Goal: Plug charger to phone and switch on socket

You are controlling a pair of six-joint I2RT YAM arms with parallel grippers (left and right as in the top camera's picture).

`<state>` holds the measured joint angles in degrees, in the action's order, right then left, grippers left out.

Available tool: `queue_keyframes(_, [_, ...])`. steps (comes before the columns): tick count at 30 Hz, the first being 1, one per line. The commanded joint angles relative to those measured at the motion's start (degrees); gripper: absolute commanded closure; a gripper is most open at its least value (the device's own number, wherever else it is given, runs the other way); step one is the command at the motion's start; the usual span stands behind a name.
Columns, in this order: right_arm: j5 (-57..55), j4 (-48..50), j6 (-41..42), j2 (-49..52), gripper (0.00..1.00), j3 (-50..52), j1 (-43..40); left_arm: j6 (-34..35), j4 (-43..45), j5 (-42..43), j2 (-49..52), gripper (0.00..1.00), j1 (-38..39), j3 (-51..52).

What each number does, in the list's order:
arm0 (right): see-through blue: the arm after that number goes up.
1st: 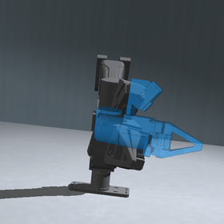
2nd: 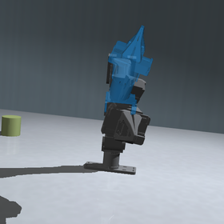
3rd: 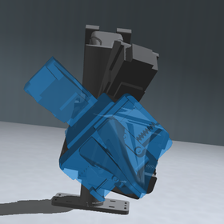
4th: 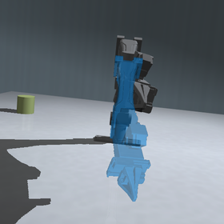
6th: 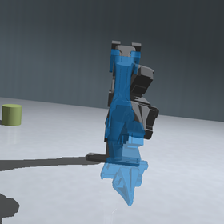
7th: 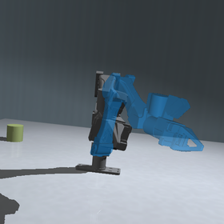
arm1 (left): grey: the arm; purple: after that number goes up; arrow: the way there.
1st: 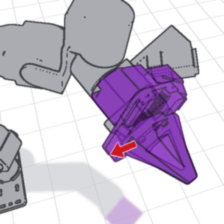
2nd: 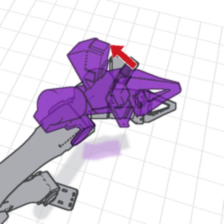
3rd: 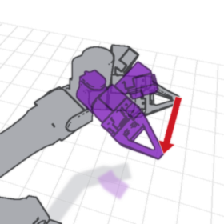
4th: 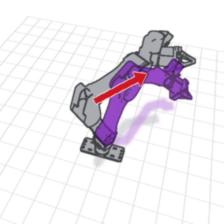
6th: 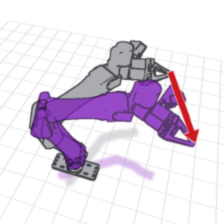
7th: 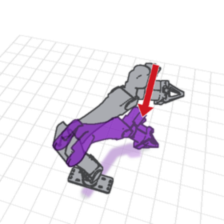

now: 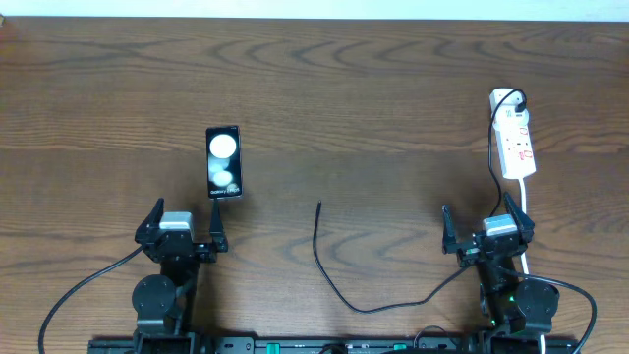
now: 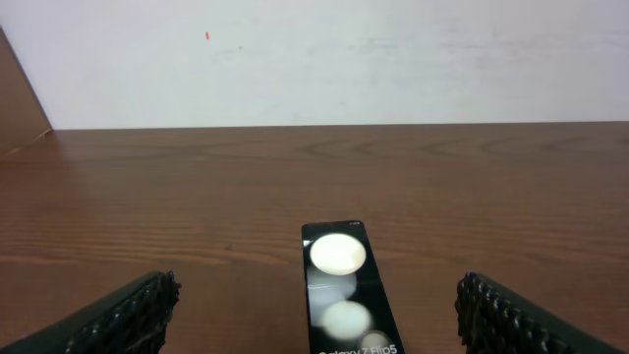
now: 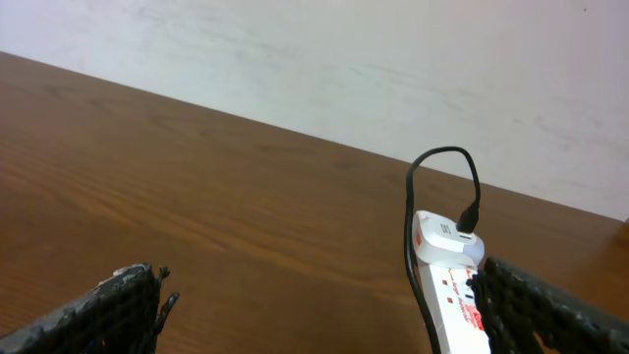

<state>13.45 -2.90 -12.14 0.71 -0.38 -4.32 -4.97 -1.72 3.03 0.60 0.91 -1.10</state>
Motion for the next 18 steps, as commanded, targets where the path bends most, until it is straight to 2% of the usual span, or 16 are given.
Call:
queue_keyframes(1, [-0.46,-0.37,-0.15,-0.37,0.01,0.07,0.28,-1.01,-2.16,-1.14,-0.37,0.08,-0.17,0.87])
queue_keyframes(18, [-0.44,-0.37,-0.15,-0.37,0.01,0.07,0.28,-0.11,-1.84,-0.44,-0.37,0.08,-0.17,0.81])
